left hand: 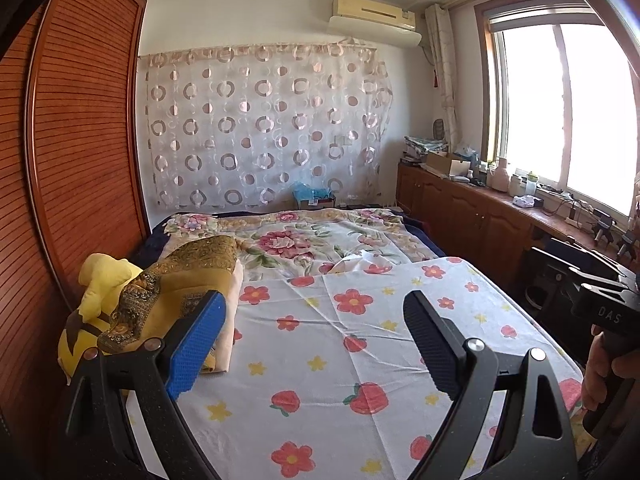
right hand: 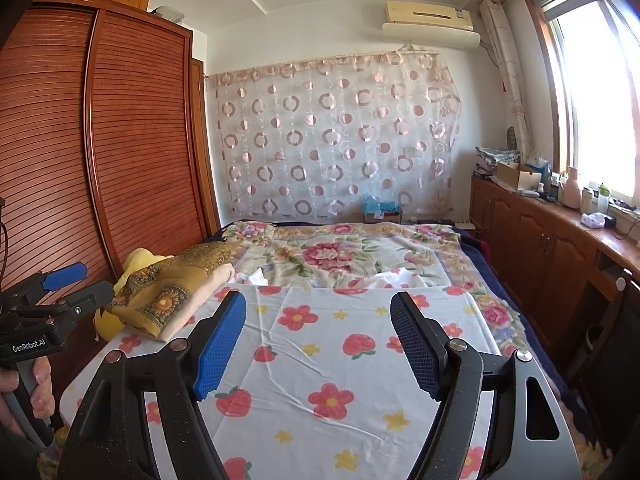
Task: Fold small clothes
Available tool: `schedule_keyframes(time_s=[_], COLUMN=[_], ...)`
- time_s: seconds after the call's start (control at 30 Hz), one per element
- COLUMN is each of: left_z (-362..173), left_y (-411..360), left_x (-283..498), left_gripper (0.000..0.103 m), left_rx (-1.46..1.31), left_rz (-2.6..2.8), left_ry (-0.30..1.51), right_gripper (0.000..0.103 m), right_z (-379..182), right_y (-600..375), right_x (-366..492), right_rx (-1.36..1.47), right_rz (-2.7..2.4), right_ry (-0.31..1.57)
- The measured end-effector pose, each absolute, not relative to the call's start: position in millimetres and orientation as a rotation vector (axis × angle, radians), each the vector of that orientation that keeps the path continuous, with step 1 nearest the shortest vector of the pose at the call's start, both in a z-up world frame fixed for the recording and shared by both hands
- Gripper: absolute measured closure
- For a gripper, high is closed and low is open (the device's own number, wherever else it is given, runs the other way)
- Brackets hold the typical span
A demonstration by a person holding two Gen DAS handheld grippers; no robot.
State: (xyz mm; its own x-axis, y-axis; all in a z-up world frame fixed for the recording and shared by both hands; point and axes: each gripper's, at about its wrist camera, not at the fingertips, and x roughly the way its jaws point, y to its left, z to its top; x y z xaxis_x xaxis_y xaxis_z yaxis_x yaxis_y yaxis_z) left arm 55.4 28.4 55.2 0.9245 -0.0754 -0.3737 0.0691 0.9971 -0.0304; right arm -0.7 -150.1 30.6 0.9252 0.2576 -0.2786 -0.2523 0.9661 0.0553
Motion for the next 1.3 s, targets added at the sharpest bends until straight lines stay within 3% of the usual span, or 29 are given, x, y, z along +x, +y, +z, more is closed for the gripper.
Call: schedule_keyframes(time_s=[1.3], left_z=[59.7], left_y=[32.1], left_x=[51.1], left_gripper=[0.012], left_rx=[-0.008], left_rz=[-0.070], left_ry=[0.363], right_gripper=[0.027], right_z=[24.7], right_y=[-163.2], right_x=[-2.1], right_rx=[0.015], right_rz=[0.269], right_ry=[0.276])
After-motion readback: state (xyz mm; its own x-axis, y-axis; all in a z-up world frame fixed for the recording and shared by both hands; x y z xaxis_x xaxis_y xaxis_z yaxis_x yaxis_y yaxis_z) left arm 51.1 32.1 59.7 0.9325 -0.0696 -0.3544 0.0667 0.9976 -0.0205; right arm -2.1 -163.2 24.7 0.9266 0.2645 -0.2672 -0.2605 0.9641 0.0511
